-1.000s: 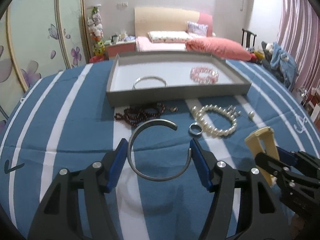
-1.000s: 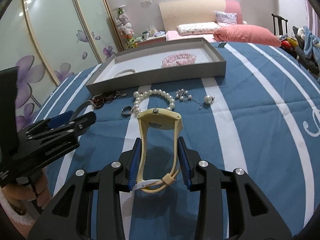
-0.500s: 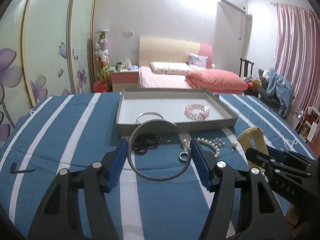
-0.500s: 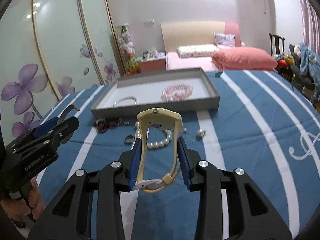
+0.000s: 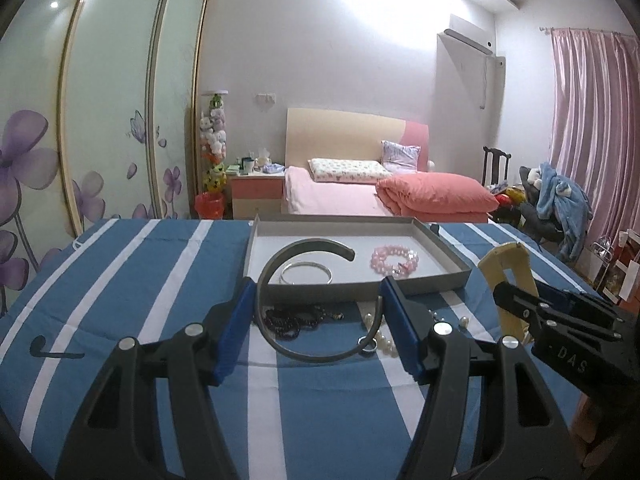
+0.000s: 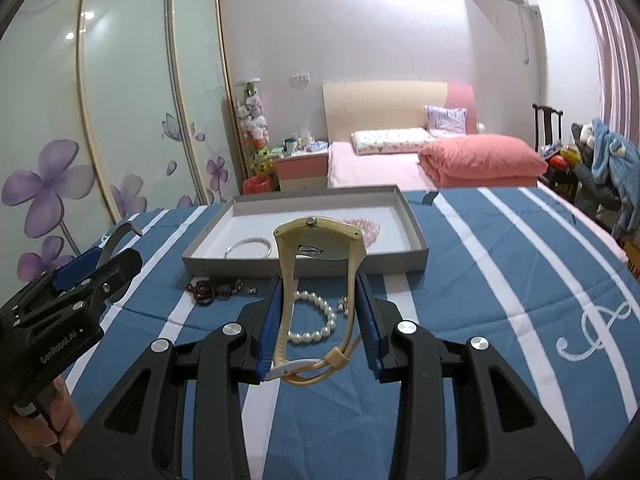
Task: Organize jewelry
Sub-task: 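Place the cream watch in the tray with right gripper while left drops the cuff there, then lower the left gripper onto the silver ring and close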
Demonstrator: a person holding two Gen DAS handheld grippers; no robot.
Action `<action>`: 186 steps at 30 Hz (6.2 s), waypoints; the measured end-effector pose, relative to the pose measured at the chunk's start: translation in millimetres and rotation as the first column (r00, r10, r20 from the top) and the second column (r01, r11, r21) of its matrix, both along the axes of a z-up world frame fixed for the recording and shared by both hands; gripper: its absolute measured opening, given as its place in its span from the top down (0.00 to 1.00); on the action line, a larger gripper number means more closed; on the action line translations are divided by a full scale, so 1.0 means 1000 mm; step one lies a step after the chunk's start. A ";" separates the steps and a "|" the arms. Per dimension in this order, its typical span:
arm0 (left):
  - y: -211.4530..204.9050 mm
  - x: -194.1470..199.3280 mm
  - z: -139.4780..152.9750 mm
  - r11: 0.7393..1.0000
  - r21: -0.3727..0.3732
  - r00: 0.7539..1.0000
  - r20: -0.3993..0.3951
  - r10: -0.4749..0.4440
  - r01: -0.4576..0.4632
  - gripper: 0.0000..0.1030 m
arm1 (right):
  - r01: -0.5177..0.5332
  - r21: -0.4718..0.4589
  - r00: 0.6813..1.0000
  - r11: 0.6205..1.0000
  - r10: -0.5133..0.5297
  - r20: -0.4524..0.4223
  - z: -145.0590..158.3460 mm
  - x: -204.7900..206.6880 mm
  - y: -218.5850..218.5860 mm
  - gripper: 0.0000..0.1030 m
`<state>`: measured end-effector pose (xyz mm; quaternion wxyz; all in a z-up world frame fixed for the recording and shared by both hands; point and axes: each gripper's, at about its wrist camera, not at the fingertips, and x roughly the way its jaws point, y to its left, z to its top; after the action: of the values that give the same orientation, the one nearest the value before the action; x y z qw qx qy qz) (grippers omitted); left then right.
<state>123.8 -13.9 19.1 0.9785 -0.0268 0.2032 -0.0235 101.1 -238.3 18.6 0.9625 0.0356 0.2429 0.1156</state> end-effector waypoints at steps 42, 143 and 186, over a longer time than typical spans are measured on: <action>0.010 0.058 0.016 0.999 -0.013 0.997 0.070 0.035 -0.034 0.40 | 0.013 -0.015 0.992 1.000 -0.011 0.123 0.029 0.053 0.017 0.64; -0.044 0.097 -0.087 0.982 0.049 0.893 -0.426 -0.144 0.181 0.51 | 0.049 -0.005 0.960 0.999 -0.048 -0.277 -0.064 0.076 -0.041 0.52; 0.022 0.116 -0.065 0.999 -0.041 0.924 -0.382 -0.008 -0.009 0.79 | 0.036 -0.069 0.925 0.997 -0.060 -0.376 -0.081 0.093 -0.026 0.61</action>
<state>240.1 7.8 -45.5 0.9193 -0.0512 0.3895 -0.0218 193.9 -264.8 -62.8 0.9009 0.0339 0.4261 0.0756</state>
